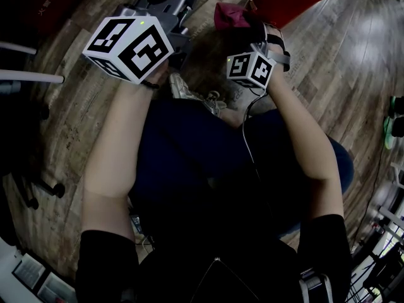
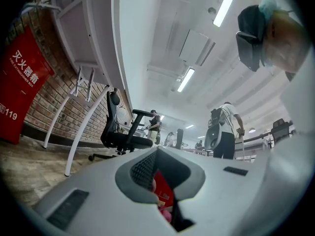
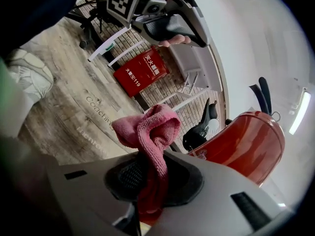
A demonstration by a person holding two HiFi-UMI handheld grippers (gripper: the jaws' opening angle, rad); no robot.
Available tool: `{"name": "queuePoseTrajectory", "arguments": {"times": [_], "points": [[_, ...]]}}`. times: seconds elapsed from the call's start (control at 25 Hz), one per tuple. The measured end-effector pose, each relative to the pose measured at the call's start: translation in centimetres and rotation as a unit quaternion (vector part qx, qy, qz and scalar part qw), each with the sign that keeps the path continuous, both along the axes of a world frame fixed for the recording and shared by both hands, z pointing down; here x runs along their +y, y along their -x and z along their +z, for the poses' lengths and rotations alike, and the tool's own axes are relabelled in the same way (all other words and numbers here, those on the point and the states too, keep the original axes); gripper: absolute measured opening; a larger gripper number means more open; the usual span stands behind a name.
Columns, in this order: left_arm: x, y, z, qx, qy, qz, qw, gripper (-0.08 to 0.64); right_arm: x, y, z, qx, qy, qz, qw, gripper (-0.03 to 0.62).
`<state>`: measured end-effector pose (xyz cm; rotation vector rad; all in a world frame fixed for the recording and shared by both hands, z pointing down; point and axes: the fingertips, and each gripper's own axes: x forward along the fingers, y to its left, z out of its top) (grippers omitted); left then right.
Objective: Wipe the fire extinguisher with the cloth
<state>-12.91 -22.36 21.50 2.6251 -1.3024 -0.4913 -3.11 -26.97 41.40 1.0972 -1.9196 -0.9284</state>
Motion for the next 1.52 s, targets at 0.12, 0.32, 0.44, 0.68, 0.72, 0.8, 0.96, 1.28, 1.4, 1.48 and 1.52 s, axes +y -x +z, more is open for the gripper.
{"name": "queuePoseTrajectory", "arguments": {"times": [0.12,0.32,0.44,0.68,0.72,0.8,0.96,1.28,1.4,1.48,1.52], "points": [[0.0,0.0,-0.1,0.0,0.0,0.002,1.0,0.014,0.0,0.1,1.1,0.006,0.007,0.0,1.0,0.071],[-0.1,0.1,-0.1,0.005,0.001,0.001,1.0,0.014,-0.3,0.2,2.5,0.001,0.025,0.003,1.0,0.071],[-0.1,0.1,-0.1,0.007,0.001,0.002,1.0,0.014,-0.4,0.3,3.3,-0.001,0.037,0.005,0.999,0.071],[0.0,0.1,-0.3,0.01,0.0,0.005,0.9999,0.014,-0.5,0.5,5.4,0.002,0.067,0.011,0.998,0.071],[0.0,0.1,-0.4,0.01,-0.001,0.004,0.9999,0.014,-0.6,0.5,5.7,0.004,0.069,0.012,0.998,0.071],[-0.1,0.1,-0.4,0.01,-0.001,0.003,0.9999,0.014,-0.6,0.6,6.3,0.009,0.071,0.012,0.997,0.071],[-0.2,0.3,-0.3,0.012,0.0,0.0,0.9999,0.014,-0.6,0.7,7.3,0.015,0.073,0.014,0.997,0.071],[-0.1,0.1,-0.4,0.007,-0.003,0.002,1.0,0.014,-0.8,0.8,8.7,-0.016,0.105,0.035,0.994,0.071],[-0.2,0.2,-0.3,0.008,-0.002,0.002,1.0,0.014,-0.8,0.8,8.8,-0.013,0.096,0.034,0.995,0.071],[-0.2,0.2,-0.3,0.008,0.0,0.001,1.0,0.014,-0.8,0.8,9.2,-0.014,0.097,0.036,0.995,0.071],[-0.2,0.1,-0.3,0.008,0.0,0.001,1.0,0.014,-0.8,0.7,9.5,-0.013,0.1,0.037,0.994,0.071]]}}
